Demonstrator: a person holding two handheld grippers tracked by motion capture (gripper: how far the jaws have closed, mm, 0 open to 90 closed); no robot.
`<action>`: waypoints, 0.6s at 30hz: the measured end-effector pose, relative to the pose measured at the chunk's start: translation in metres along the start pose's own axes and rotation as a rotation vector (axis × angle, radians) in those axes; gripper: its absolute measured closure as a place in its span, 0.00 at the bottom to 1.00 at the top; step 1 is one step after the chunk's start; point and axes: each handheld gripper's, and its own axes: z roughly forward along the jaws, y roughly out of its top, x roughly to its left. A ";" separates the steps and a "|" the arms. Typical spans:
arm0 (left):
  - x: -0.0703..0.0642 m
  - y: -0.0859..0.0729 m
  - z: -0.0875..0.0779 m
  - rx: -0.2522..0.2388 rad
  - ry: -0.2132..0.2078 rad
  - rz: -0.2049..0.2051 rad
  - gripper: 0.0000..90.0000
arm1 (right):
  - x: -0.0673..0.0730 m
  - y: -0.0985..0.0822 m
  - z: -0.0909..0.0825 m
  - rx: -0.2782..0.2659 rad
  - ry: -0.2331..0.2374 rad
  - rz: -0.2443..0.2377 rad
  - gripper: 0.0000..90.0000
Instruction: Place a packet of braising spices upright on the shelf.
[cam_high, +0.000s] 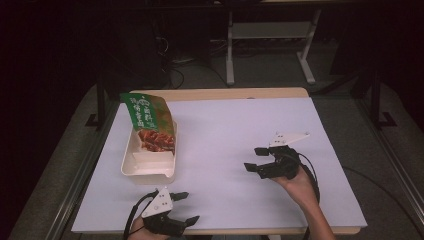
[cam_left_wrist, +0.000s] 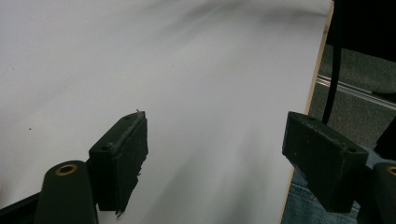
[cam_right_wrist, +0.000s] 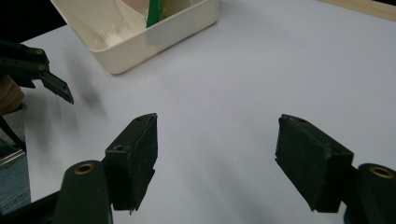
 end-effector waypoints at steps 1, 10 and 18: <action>0.000 0.000 0.000 0.000 0.000 0.000 0.24 | 0.000 -0.002 0.000 0.000 0.000 0.004 0.32; 0.000 0.000 0.000 0.003 0.002 0.000 0.24 | -0.003 -0.018 -0.005 0.014 0.003 0.034 0.31; 0.000 0.000 0.000 0.006 0.004 0.000 0.24 | -0.002 -0.030 -0.010 0.014 0.005 0.051 0.31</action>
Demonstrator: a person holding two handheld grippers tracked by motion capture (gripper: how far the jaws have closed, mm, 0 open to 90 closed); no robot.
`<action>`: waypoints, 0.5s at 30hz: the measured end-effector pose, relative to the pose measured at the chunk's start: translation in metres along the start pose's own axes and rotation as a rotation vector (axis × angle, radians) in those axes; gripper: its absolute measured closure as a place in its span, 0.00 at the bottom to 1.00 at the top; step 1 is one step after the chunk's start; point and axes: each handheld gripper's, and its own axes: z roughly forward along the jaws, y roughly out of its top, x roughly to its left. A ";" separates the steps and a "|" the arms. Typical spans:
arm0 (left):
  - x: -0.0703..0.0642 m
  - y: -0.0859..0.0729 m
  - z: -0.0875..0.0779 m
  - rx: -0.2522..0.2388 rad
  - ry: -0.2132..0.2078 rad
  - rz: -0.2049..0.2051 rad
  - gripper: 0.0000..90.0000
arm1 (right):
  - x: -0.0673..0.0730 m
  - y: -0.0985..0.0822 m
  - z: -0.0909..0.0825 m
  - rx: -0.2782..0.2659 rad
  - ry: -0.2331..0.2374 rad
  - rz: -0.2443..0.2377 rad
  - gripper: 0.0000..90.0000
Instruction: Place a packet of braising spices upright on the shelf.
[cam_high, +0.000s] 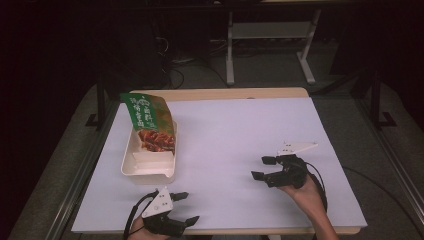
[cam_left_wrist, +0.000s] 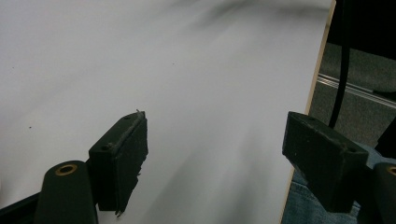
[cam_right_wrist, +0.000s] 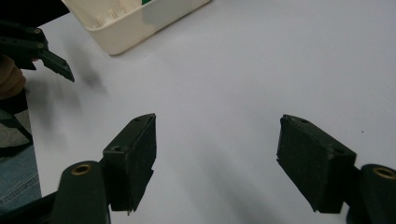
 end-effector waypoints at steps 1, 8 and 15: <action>0.000 0.000 0.000 0.001 0.000 0.000 0.24 | 0.000 -0.002 0.000 0.003 0.000 0.004 0.31; 0.000 0.000 0.000 0.008 0.003 0.001 0.24 | 0.003 -0.014 -0.003 -0.004 0.007 0.014 0.31; 0.000 0.000 -0.001 0.014 0.007 0.010 0.24 | 0.005 -0.027 -0.008 0.003 0.013 0.028 0.30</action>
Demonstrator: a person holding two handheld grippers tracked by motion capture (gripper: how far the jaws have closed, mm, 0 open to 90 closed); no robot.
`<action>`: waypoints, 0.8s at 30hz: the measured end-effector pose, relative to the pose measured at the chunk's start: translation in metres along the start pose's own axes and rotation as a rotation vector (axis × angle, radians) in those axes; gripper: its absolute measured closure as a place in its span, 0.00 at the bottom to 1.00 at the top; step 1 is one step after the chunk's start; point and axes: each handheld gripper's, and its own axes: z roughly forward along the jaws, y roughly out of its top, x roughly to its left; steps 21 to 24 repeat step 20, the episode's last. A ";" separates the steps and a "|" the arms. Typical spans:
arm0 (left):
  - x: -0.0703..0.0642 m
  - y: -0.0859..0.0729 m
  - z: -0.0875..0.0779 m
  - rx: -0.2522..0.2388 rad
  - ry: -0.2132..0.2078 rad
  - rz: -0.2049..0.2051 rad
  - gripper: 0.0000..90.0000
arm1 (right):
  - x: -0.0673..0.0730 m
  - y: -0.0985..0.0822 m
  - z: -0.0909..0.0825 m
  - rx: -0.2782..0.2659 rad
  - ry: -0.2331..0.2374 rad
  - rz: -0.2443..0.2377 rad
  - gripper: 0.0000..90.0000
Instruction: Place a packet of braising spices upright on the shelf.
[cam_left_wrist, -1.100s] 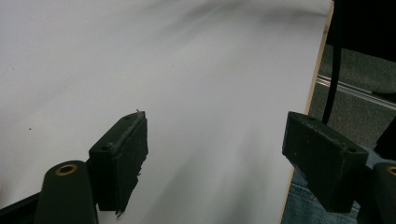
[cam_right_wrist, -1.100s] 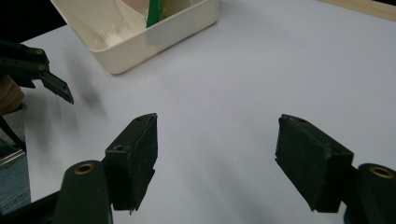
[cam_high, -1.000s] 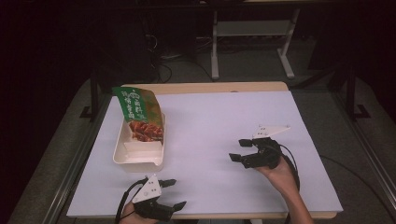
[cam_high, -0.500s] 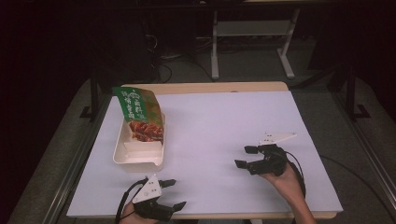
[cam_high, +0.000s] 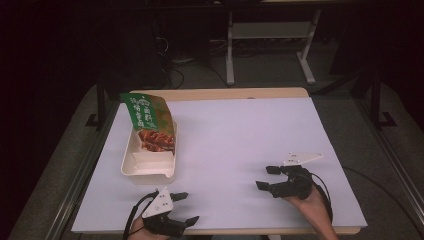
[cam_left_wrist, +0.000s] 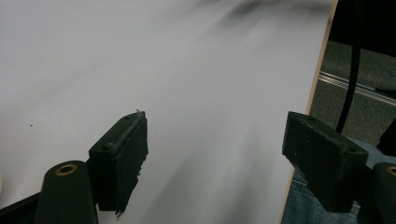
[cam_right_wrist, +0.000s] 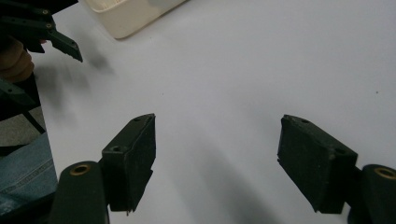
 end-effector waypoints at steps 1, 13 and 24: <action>0.000 0.000 0.000 0.001 0.000 0.000 0.24 | 0.001 -0.002 -0.001 0.007 -0.001 0.004 0.30; -0.001 0.000 0.002 0.012 0.010 0.003 0.22 | 0.006 -0.025 -0.012 0.005 0.000 0.020 0.29; -0.003 0.000 0.002 0.011 0.003 -0.011 0.20 | 0.020 -0.034 -0.013 -0.041 -0.015 0.008 0.26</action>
